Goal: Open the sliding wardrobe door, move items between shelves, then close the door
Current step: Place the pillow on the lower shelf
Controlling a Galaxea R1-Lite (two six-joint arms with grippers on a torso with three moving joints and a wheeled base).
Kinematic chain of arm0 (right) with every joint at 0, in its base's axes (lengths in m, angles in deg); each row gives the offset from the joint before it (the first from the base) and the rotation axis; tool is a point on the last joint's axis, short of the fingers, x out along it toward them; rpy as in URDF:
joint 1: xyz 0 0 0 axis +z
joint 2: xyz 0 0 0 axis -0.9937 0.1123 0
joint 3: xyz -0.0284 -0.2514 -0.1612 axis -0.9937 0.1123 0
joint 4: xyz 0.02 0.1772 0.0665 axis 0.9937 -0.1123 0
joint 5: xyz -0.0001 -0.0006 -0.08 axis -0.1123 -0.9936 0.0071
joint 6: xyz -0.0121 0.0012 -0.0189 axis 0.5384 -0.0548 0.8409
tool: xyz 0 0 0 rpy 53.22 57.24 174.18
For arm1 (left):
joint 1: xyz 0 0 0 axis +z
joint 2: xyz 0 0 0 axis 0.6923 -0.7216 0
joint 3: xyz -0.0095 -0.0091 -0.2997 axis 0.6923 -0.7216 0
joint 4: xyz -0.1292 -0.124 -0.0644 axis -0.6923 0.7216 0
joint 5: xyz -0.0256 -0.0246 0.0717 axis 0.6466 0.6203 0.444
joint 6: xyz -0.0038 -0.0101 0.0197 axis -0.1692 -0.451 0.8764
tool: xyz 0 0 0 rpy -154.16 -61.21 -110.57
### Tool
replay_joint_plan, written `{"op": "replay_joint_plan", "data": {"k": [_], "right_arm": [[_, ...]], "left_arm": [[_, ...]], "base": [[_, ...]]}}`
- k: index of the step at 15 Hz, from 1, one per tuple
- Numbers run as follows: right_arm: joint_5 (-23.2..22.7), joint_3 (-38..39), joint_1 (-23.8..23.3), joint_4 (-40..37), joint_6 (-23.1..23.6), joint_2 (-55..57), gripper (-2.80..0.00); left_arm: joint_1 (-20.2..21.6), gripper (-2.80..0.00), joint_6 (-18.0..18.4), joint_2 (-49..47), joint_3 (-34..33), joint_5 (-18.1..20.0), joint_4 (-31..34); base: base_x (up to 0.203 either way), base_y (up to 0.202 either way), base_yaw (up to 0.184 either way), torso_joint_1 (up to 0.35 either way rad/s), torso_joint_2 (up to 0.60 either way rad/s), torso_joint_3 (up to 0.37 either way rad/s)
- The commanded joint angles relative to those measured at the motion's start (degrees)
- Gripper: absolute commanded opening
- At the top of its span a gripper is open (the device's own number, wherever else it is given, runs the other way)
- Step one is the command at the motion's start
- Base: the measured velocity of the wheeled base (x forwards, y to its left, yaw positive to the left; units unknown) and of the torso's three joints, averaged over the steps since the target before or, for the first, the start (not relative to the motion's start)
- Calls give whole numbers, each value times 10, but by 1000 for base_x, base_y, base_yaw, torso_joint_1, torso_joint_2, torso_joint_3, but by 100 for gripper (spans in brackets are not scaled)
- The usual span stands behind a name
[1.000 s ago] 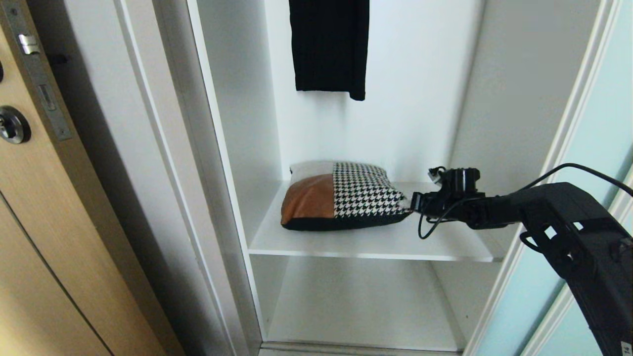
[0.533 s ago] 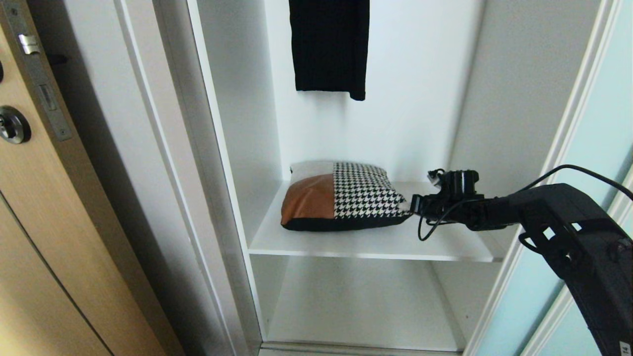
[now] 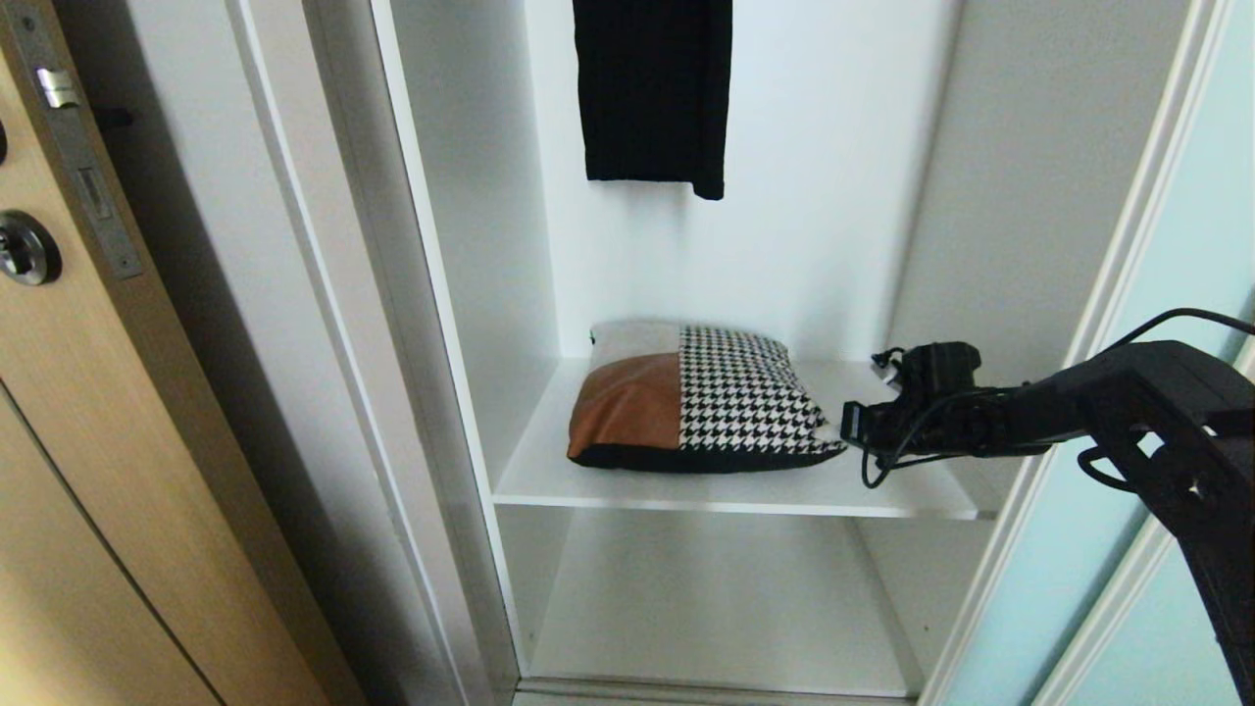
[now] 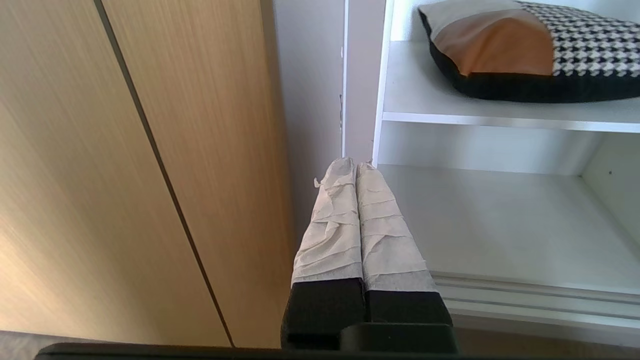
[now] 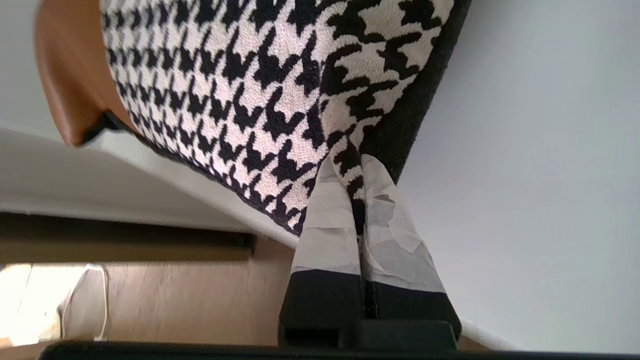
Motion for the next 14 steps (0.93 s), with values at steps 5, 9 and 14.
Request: {"op": "replay_joint_plan", "data": {"k": [5, 9, 14], "right_arm": [[-5, 120, -32, -17, 51, -83, -280], [-9, 166, -29, -19, 52, -126, -280], [-8, 193, -25, -39, 49, -155, -280]], "left_arm": [[0, -280, 0, -1, -1, 0, 0], [0, -280, 0, -1, -1, 0, 0], [0, -280, 0, -1, -1, 0, 0]], "base": [[0, 0, 0, 0, 0, 0], [0, 0, 0, 0, 0, 0], [0, 0, 0, 0, 0, 0]]}}
